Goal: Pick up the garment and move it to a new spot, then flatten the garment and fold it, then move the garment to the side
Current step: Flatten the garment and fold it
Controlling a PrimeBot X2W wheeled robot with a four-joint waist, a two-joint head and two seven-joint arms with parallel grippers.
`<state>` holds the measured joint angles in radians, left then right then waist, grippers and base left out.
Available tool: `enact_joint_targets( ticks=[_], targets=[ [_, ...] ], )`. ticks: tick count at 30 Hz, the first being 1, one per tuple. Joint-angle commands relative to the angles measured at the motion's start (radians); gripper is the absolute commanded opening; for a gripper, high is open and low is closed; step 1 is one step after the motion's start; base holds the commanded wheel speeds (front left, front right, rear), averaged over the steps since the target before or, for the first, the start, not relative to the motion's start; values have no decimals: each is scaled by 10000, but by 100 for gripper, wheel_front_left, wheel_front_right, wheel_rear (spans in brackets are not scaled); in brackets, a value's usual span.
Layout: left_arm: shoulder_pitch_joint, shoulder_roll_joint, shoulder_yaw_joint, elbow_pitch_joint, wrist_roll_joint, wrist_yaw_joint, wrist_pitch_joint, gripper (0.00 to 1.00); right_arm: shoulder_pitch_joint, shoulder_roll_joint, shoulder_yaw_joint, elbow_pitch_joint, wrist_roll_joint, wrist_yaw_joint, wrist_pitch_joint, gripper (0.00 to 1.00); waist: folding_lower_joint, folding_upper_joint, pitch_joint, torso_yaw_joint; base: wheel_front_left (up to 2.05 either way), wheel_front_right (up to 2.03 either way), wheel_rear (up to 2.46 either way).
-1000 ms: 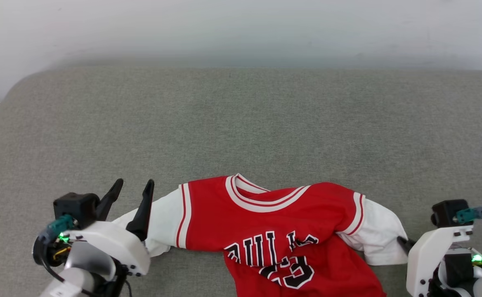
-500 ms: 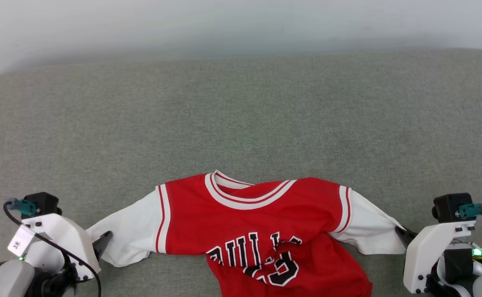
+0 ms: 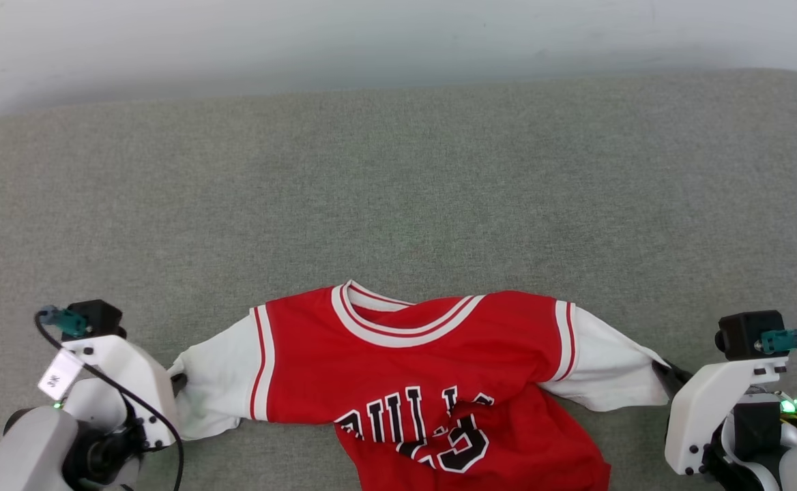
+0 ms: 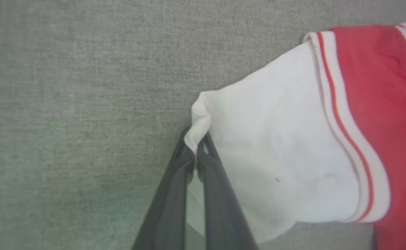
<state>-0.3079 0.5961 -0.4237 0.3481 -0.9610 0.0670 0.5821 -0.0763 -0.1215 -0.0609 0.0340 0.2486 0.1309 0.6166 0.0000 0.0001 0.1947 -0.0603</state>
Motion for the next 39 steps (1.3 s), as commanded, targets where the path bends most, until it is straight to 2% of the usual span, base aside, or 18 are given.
enact_joint_targets(
  ticks=[1, 6, 9, 17, 20, 25, 34, 39],
  targets=[
    [-69, -204, -203, 46, 223, -61, -247, 0, -112, -29, -26, 18, -110, -3, -114, 0, 0, -1, -164, 1, 0, 0, 0],
    [-618, 44, -143, -249, 1028, -125, -1332, 0, -551, -155, -175, 111, -324, -5, -555, 0, 0, -1, -577, 35, 0, 0, 0],
    [-1066, 6, -95, -337, 1406, -83, -1888, 0, -960, -303, -264, 311, -563, -5, -804, 0, 0, -1, -789, 42, 0, 0, 0],
    [-2871, -485, 29, -178, 2182, -99, -3307, 0, -2758, -933, -38, 1273, -988, -6, -1339, 0, 0, -1, -877, 48, 0, 0, 0],
    [-3773, -761, 147, 146, 2450, -40, -3980, 0, -3679, -1167, 105, 1630, -1070, -5, -1630, 0, 0, -1, -676, 67, 0, 0, 0],
    [-5495, -1184, 347, 859, 2871, -311, -5360, 0, -5514, -1590, 257, 2225, -1326, -6, -2176, 0, 0, -1, -130, 82, 0, 0, 0],
    [-8899, -1177, 592, 2189, 3583, -514, -6588, 0, -9390, -2043, 285, 3081, -1894, -6, -3263, 0, 0, -1, 1318, 5, 0, 0, 0],
    [-10562, -1128, 688, 2719, 3807, -654, -6955, 0, -11423, -2013, 234, 3565, -2182, -6, -3752, 0, 0, -1, 1999, -92, 0, 0, 0]
  ],
)
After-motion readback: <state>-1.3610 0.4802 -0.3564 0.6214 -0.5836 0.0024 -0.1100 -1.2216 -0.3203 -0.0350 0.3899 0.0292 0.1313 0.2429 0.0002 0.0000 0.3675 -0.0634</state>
